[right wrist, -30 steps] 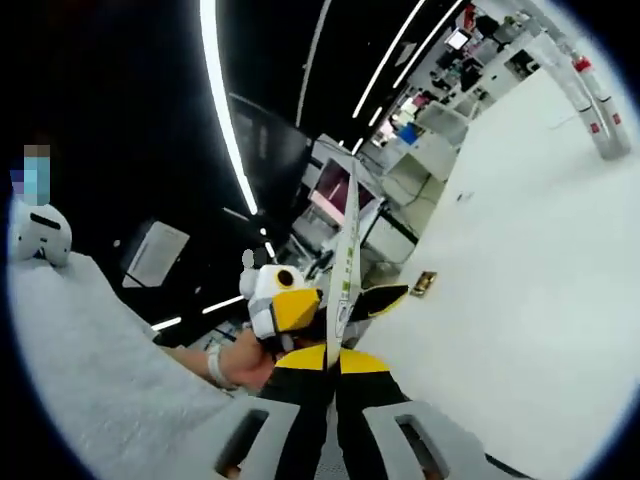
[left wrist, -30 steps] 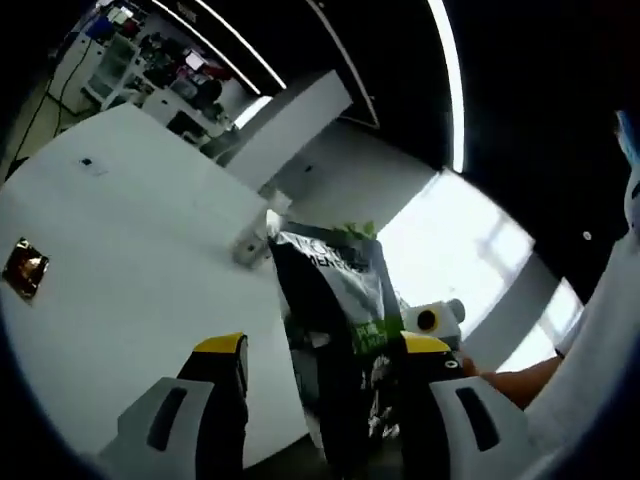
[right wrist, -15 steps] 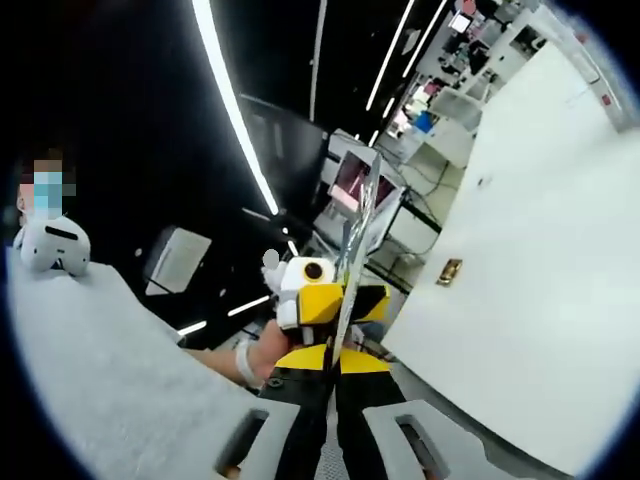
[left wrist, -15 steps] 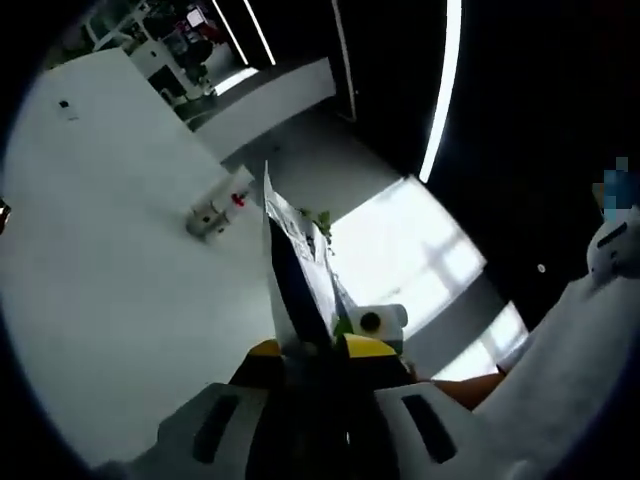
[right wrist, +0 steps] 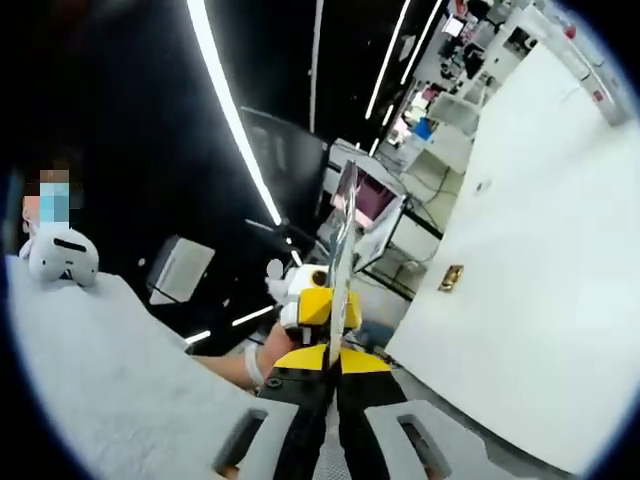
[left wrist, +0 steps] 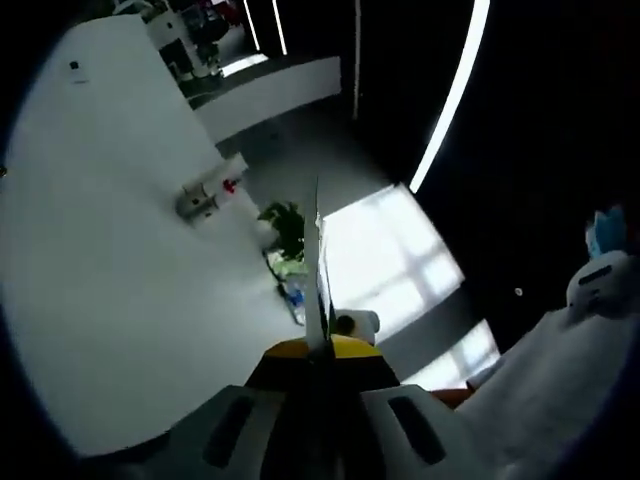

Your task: Arrange the skincare products in the storage area until every visible bottle or jar stands upright without overlapping.

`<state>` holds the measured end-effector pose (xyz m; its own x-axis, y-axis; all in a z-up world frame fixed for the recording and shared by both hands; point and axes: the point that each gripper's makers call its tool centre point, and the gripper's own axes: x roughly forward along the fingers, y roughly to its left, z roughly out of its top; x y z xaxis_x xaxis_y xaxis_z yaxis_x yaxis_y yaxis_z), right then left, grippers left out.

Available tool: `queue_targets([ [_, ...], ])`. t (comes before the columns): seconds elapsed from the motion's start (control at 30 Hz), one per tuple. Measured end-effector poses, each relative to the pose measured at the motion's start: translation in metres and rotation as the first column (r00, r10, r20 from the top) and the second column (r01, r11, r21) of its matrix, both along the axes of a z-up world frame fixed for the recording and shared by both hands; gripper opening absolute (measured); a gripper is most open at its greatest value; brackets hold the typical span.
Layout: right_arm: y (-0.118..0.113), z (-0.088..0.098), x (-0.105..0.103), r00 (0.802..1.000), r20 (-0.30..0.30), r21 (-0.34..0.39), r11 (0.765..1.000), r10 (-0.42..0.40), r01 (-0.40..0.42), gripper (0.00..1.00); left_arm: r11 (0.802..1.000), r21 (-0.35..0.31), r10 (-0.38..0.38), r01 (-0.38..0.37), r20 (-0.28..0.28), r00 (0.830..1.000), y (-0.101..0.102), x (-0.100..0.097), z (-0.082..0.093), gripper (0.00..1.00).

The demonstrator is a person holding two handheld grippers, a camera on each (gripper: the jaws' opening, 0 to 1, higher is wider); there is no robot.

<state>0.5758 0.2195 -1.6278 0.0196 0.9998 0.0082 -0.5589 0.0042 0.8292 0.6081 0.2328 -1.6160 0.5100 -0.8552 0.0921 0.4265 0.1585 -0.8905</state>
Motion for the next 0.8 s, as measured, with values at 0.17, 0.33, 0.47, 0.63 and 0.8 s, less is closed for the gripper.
queue_targets([
  [0.17, -0.002, 0.003, 0.01, 0.999, -0.024, 0.0, 0.999, -0.039, 0.039, 0.04, 0.995, 0.022, -0.093, 0.094, -0.033, 0.995, -0.015, -0.012, -0.008, 0.0],
  [0.33, -0.005, 0.001, 0.013, 0.995, -0.087, 0.008, 0.998, -0.056, 0.057, 0.0, 0.996, 0.027, -0.084, 0.085, -0.017, 0.996, -0.015, -0.009, -0.01, 0.0],
  [0.47, -0.005, 0.005, 0.015, 0.986, -0.142, 0.045, 0.995, -0.087, 0.094, 0.0, 0.999, -0.04, 0.026, -0.024, 0.035, 0.999, -0.004, 0.004, 0.001, 0.01],
  [0.63, -0.006, 0.006, 0.02, 0.978, -0.17, 0.062, 0.99, -0.117, 0.129, 0.0, 0.996, -0.046, 0.081, -0.078, 0.072, 0.994, 0.003, 0.009, 0.002, 0.07],
  [0.8, -0.007, 0.009, 0.023, 0.975, -0.182, 0.075, 0.987, -0.129, 0.145, 0.0, 0.999, -0.034, 0.039, -0.037, 0.059, 0.998, 0.0, 0.004, 0.0, 0.01],
])
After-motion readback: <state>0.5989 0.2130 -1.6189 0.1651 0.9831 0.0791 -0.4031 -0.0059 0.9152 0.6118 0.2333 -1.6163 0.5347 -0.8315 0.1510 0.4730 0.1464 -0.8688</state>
